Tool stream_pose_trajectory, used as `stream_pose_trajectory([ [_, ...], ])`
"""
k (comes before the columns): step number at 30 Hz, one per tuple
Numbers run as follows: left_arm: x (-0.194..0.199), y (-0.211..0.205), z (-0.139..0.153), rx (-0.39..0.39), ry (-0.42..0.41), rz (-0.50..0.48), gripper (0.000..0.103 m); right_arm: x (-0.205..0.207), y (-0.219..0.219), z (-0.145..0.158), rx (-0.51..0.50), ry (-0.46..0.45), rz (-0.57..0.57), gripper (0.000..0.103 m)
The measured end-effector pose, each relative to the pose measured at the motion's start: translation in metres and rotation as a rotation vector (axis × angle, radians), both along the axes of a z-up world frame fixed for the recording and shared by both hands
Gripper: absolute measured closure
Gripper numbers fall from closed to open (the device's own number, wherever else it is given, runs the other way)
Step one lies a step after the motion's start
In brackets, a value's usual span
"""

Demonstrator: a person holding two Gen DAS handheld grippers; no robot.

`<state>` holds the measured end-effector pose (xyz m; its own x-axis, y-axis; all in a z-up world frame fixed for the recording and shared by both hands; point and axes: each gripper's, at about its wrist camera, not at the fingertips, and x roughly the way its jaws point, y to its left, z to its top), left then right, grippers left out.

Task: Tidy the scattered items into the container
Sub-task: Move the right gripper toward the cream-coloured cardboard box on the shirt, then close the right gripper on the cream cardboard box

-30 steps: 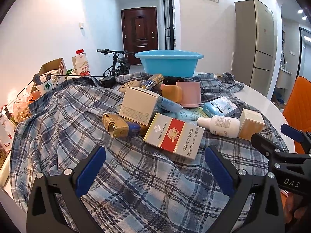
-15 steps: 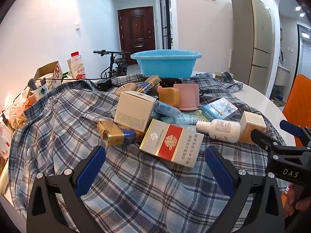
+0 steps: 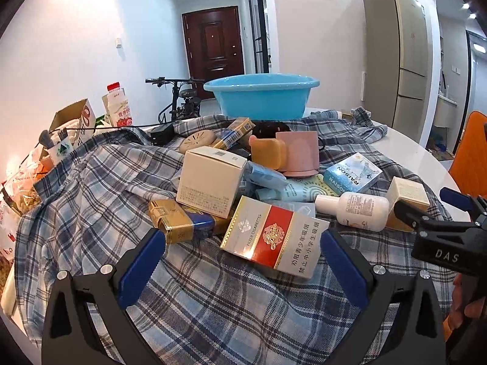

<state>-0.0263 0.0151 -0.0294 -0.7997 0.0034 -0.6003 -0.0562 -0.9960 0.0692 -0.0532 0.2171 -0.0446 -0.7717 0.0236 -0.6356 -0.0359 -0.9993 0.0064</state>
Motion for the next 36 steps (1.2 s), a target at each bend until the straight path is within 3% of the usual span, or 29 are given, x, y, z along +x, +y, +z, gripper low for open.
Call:
stream_pose_trajectory([
  [19, -0.003, -0.01, -0.006, 0.01, -0.02, 0.03, 0.0, -0.013, 0.004, -0.005, -0.019, -0.028, 0.001, 0.001],
  [29, -0.007, -0.012, -0.001, -0.006, -0.009, 0.035, 0.0, -0.016, 0.008, -0.012, -0.052, -0.073, 0.012, 0.025],
  [31, -0.007, -0.011, 0.0, -0.006, -0.011, 0.032, 0.0, -0.015, 0.008, -0.011, -0.062, -0.074, 0.019, 0.039],
  [36, -0.007, -0.009, 0.0, -0.003, -0.022, 0.019, 0.0, -0.013, 0.008, -0.01, -0.062, -0.061, 0.031, 0.039],
])
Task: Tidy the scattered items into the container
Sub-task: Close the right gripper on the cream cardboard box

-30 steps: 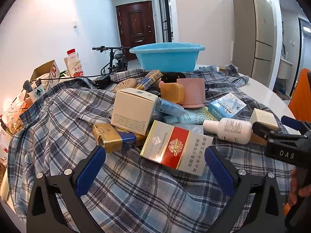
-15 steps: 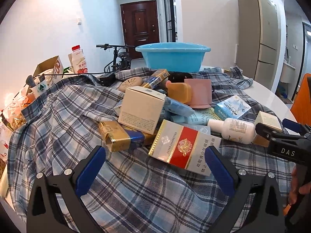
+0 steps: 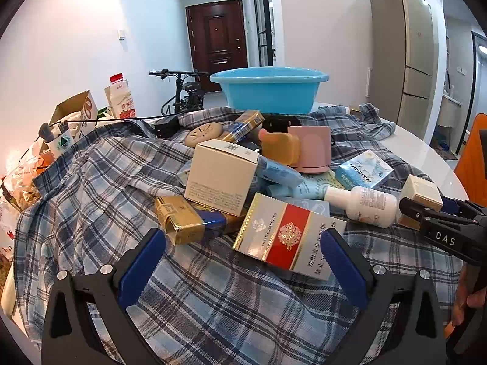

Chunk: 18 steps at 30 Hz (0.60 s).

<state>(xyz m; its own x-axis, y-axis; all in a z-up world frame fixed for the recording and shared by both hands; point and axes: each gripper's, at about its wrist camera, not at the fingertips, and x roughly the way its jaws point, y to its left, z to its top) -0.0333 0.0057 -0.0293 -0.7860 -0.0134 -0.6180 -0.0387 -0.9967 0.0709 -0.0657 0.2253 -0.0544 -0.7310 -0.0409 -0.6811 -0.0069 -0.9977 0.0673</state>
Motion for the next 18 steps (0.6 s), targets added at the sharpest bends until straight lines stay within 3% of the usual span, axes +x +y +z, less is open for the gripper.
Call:
stream_pose_trajectory([
  [9, -0.01, -0.01, 0.008, -0.044, 0.026, 0.035, 0.0, 0.005, 0.0, 0.01, -0.01, 0.037, 0.007, 0.039],
  [18, -0.037, -0.011, 0.015, -0.04, 0.01, -0.011, 0.0, 0.004, 0.003, 0.011, -0.018, 0.038, 0.01, 0.039],
])
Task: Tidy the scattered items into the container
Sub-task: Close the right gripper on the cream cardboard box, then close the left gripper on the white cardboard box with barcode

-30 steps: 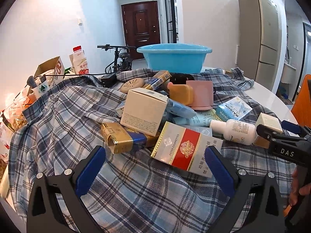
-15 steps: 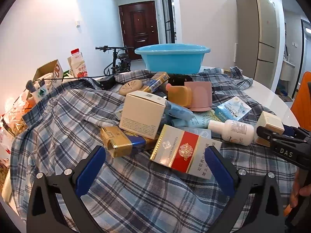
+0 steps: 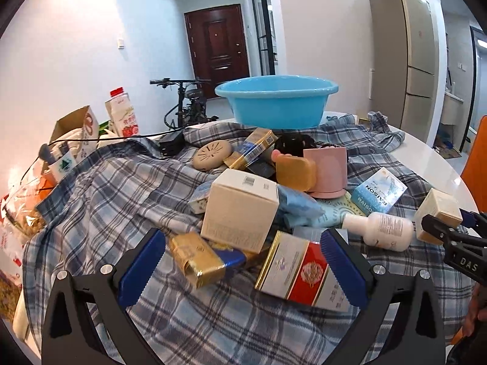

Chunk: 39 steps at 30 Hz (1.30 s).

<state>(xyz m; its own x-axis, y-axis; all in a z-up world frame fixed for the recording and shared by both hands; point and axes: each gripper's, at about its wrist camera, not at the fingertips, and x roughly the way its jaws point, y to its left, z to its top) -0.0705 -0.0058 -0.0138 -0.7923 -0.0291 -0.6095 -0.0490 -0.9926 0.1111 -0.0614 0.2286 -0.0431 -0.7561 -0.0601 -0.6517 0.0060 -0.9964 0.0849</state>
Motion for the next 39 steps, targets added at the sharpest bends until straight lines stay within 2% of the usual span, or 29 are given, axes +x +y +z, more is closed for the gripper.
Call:
stream_pose_trajectory([
  [6, -0.02, 0.003, -0.004, 0.007, -0.028, -0.022, 0.0, -0.001, 0.0, 0.002, -0.007, 0.006, 0.002, 0.039],
  [13, -0.04, -0.004, -0.008, -0.054, -0.048, 0.019, 0.0, 0.0, -0.002, -0.001, -0.017, -0.001, 0.013, 0.039],
  [18, -0.047, -0.013, -0.016, -0.019, -0.087, 0.012, 0.0, 0.0, -0.003, -0.001, -0.019, -0.001, 0.017, 0.039],
  [28, -0.057, -0.017, -0.023, 0.025, -0.112, -0.01, 0.0, 0.0, -0.005, -0.003, -0.023, -0.008, 0.019, 0.039],
  [29, -0.056, -0.017, -0.023, 0.032, -0.106, -0.01, 0.003, 0.0, -0.005, -0.003, -0.024, -0.008, 0.019, 0.039],
  [31, -0.053, -0.017, -0.021, 0.037, -0.091, -0.011, 0.021, 0.0, -0.005, -0.003, -0.022, -0.008, 0.018, 0.039],
  [32, -0.052, -0.017, -0.02, 0.036, -0.089, -0.008, 0.035, 0.0, -0.005, -0.003, -0.022, -0.009, 0.017, 0.039],
  [33, -0.052, -0.017, -0.02, 0.033, -0.091, -0.004, 0.04, 0.0, -0.004, -0.003, -0.023, -0.009, 0.017, 0.039],
  [39, -0.049, -0.021, -0.017, 0.055, -0.095, -0.003, 0.04, 0.002, -0.002, -0.003, -0.029, -0.009, 0.012, 0.039],
])
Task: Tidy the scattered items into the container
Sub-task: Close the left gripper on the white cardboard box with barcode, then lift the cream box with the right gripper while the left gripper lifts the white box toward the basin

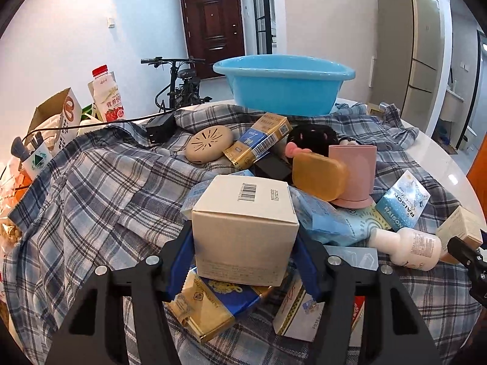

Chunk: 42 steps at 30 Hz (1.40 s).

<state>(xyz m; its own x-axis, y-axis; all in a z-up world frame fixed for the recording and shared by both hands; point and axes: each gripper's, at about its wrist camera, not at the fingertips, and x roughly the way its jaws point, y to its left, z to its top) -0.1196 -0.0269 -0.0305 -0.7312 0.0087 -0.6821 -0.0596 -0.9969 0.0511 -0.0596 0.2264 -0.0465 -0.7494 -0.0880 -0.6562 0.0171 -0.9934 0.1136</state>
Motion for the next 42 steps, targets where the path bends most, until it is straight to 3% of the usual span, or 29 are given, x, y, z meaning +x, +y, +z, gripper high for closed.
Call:
stream_pose_trajectory([
  [13, 0.013, -0.005, 0.027, -0.008, 0.049, 0.006, 0.042, 0.001, -0.002, 0.01, 0.001, 0.022, 0.01, 0.039],
  [30, 0.015, 0.006, 0.066, -0.054, 0.105, -0.034, 0.042, -0.012, -0.012, 0.046, 0.031, 0.079, 0.077, 0.039],
  [42, -0.018, 0.022, 0.076, -0.02, 0.045, -0.047, 0.042, -0.05, -0.017, 0.067, 0.039, 0.074, 0.148, 0.039],
])
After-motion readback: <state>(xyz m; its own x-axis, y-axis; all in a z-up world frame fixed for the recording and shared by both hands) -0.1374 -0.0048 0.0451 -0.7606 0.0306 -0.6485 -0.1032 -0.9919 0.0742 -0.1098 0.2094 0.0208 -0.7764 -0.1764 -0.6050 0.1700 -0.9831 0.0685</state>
